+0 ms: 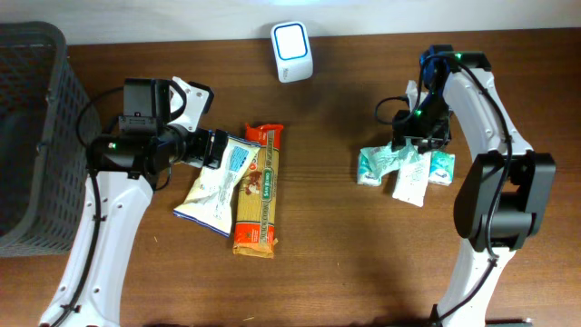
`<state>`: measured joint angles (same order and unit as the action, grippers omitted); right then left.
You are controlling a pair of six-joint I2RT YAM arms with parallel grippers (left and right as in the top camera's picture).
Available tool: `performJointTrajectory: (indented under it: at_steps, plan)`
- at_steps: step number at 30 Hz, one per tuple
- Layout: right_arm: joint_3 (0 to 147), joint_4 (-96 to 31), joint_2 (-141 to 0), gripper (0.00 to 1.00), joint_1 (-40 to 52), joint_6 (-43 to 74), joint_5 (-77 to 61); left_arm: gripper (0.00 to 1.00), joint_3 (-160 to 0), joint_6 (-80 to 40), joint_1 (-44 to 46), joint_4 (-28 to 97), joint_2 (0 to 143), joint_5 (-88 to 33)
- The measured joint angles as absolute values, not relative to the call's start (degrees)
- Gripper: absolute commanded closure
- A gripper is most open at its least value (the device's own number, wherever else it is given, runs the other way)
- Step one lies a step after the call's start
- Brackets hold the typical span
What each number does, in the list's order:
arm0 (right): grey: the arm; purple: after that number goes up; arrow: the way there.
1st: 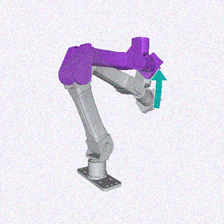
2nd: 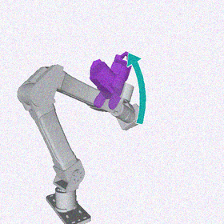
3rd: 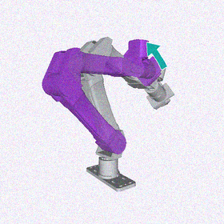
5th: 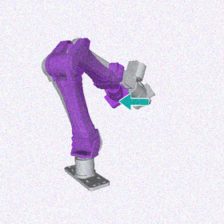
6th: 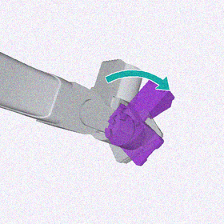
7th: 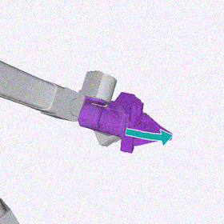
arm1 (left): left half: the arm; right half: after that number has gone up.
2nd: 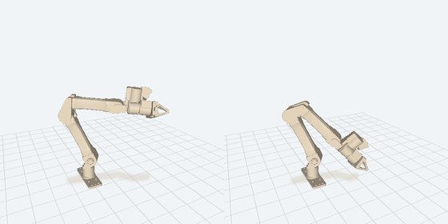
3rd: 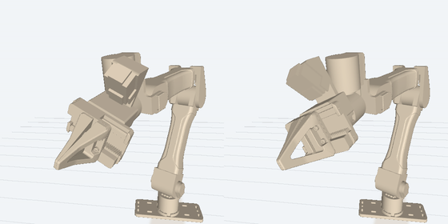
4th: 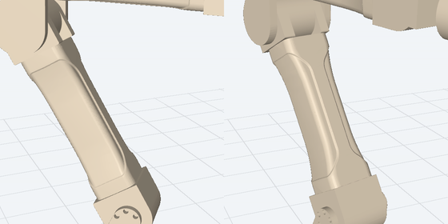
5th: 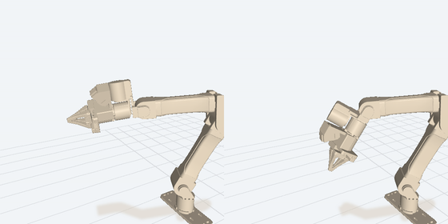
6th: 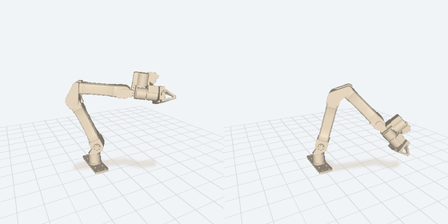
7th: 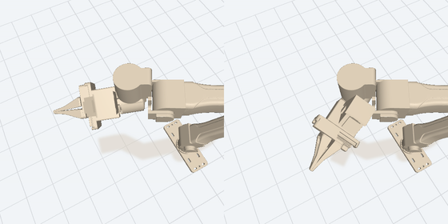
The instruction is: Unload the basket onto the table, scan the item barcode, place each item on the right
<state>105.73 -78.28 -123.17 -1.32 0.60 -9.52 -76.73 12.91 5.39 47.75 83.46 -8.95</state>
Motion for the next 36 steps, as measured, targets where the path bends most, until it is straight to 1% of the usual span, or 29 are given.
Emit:
performJointTrajectory:
  at_steps: [4, 5, 8, 10, 12, 14, 17, 19, 21, 24, 25, 26, 31, 34, 35, 36]
  plan:
    - [107.07, -82.17, -123.17, 0.37, -1.19, -2.02, -15.92, 0.01, -76.73, 12.91, 5.39, 47.77, 83.46, -8.95]
    - [109.06, -81.97, -123.17, 0.37, -0.86, -2.72, -19.73, 0.01, -76.73, 12.91, 5.39, 47.77, 83.46, -8.95]
    - [111.15, -78.22, -123.17, 0.36, 1.61, -3.27, -26.44, 0.01, -76.73, 12.91, 5.39, 47.77, 83.46, -8.95]
    - [111.15, -75.29, -123.17, 0.36, 5.89, -2.92, -29.19, 0.01, -76.73, 12.91, 5.39, 47.75, 83.46, -8.95]
    - [110.24, -71.24, -123.17, 0.37, 9.34, -0.12, -30.04, 0.01, -76.73, 12.91, 5.39, 47.72, 83.46, -8.93]
    - [106.48, -64.86, -122.91, 0.38, 13.52, 4.54, -30.61, 0.01, -76.73, 12.91, 5.39, 47.66, 83.46, -8.93]
    - [96.68, -53.47, -122.85, 0.44, 21.21, 12.58, -30.98, 0.01, -76.73, 12.91, 5.39, 47.62, 83.46, -8.95]
    - [90.59, -44.42, -122.89, 0.44, 25.96, 19.25, -31.20, 0.01, -76.73, 12.91, 5.39, 47.59, 83.46, -8.95]
    - [86.13, -34.52, -122.87, 0.44, 28.64, 24.49, -31.18, 0.01, -76.73, 12.91, 5.39, 47.62, 83.46, -8.93]
    - [81.10, -25.21, -122.52, 0.59, 32.01, 32.88, -30.15, 0.01, -76.73, 12.91, 5.39, 47.64, 83.46, -8.95]
    - [80.27, -23.90, -122.32, 0.72, 32.40, 34.76, -29.45, 0.01, -76.73, 12.91, 5.39, 47.62, 83.46, -8.93]
    - [79.57, -22.85, -122.17, 0.96, 32.45, 36.45, -29.34, 0.01, -76.73, 12.91, 5.39, 47.66, 83.46, -8.93]
    - [78.63, -22.57, -120.57, 0.96, 32.03, 38.57, -29.80, 0.01, -76.73, 12.91, 5.39, 47.64, 83.46, -8.93]
    - [78.48, -29.80, -118.37, 0.96, 30.15, 33.69, -29.41, 0.01, -76.73, 12.91, 5.39, 47.64, 83.46, -8.93]
    - [78.50, -33.93, -116.84, 0.96, 29.15, 31.51, -28.47, 0.01, -76.73, 12.91, 5.39, 47.64, 83.46, -8.95]
    - [78.63, -41.39, -113.40, 0.96, 27.20, 28.56, -25.82, 0.01, -76.73, 12.91, 5.39, 47.64, 83.46, -8.93]
